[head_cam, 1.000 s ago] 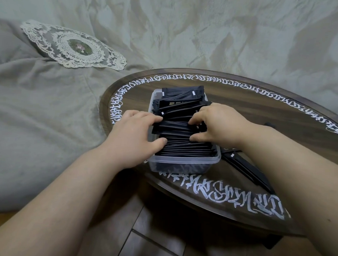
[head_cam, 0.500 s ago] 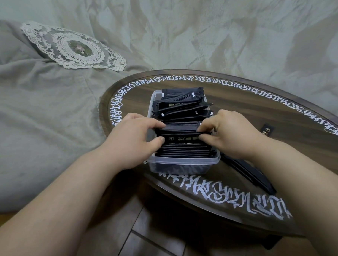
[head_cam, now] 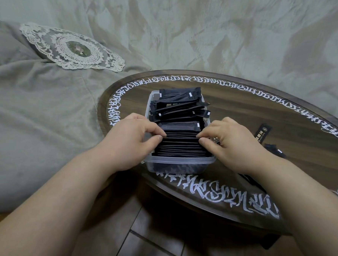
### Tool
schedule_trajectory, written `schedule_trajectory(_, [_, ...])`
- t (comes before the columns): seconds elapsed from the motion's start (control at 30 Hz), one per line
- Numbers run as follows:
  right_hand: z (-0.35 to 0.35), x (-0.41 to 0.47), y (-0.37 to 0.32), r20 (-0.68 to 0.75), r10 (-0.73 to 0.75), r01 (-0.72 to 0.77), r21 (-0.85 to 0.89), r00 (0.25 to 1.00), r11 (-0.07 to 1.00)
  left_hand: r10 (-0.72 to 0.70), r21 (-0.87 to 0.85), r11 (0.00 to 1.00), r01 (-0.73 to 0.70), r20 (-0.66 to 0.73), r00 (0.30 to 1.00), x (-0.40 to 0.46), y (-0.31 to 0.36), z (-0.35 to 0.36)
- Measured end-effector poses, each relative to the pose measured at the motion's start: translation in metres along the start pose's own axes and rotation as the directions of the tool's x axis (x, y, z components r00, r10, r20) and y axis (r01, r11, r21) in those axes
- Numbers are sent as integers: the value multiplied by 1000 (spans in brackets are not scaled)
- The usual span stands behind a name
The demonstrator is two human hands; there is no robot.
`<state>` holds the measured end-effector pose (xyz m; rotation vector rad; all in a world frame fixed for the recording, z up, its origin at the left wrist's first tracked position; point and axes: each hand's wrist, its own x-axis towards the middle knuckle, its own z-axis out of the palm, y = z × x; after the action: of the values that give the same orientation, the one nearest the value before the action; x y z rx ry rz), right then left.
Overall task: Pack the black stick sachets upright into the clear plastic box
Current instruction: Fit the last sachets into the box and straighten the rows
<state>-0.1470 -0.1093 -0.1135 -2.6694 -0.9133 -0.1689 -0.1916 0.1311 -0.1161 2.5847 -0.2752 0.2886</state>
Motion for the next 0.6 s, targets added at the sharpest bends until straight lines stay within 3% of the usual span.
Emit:
schedule_trajectory(0.33, [-5,0,-4,139,41,-53,79,989,995,25,44,999,-29,87,996,0,1,8])
schedule_trajectory(0.6, [-6,-2,-7,132,29,-36,57,991,998,47,47,998,-52,97,994,1,2,10])
